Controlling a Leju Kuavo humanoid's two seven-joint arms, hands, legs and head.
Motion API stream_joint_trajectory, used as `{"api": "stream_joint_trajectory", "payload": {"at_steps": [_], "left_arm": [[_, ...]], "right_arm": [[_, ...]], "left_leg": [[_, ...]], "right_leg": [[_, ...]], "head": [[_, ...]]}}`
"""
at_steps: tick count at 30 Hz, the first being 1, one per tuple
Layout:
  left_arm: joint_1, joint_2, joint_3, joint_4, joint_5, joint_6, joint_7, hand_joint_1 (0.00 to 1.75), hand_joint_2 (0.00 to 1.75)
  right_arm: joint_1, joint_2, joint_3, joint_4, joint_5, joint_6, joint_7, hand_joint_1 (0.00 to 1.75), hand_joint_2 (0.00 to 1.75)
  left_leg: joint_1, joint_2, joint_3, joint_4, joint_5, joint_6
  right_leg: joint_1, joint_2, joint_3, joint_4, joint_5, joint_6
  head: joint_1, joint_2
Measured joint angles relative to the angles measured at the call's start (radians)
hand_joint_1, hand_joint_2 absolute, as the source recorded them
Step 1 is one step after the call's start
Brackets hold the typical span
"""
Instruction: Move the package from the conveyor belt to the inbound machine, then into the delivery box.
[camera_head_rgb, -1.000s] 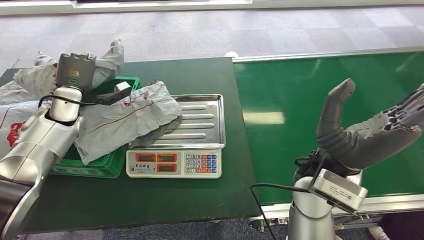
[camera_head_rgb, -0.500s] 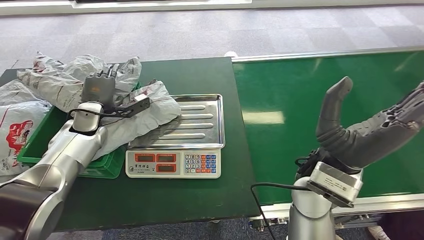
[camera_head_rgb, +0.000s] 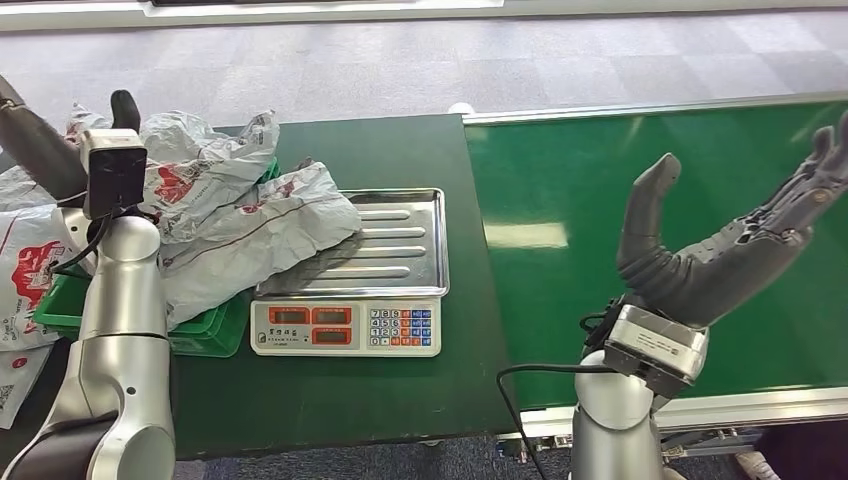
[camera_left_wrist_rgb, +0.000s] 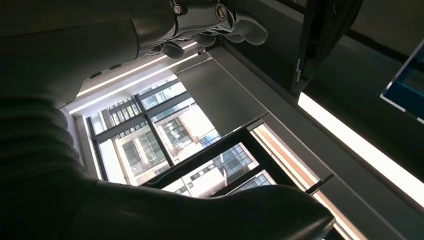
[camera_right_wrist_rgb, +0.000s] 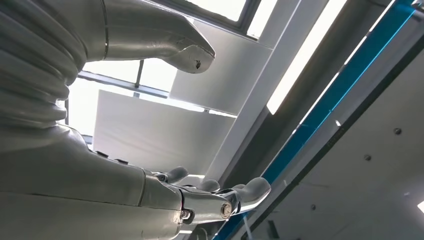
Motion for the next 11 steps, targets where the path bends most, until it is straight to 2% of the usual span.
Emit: {"api": "stream_joint_trajectory", "payload": {"at_steps": [4,8,11], "left_arm": [[0.086,-0.035,-0.03,-0.213,0.306,0.0,-0.049,0.0,0.0],[0.189,-0.064,-0.123,-0.462,0.456,-0.02,-0.048,0.0,1.75],[0.246,-0.073,-0.197,-0.585,0.501,-0.078,-0.006,0.0,1.75]], "right_arm": [[-0.001,0.0,-0.003,0.035,-0.046,0.0,0.002,0.0,1.75],[-0.001,0.0,-0.014,0.077,-0.109,0.0,-0.009,0.0,1.75],[0.0,-0.001,-0.016,0.105,-0.189,0.0,-0.015,0.0,1.75]], "left_leg": [[0.0,0.0,0.0,0.0,0.0,0.0],[-0.001,-0.001,0.0,0.0,-0.001,0.001],[-0.001,-0.001,-0.001,0.0,-0.002,0.002]], "right_leg": [[0.0,0.0,0.0,0.0,0.0,0.0],[-0.001,0.0,0.0,-0.001,-0.001,0.001],[-0.001,-0.001,0.0,-0.001,-0.002,0.002]], "head": [[0.0,0.0],[0.0,0.0],[0.0,0.0]]}}
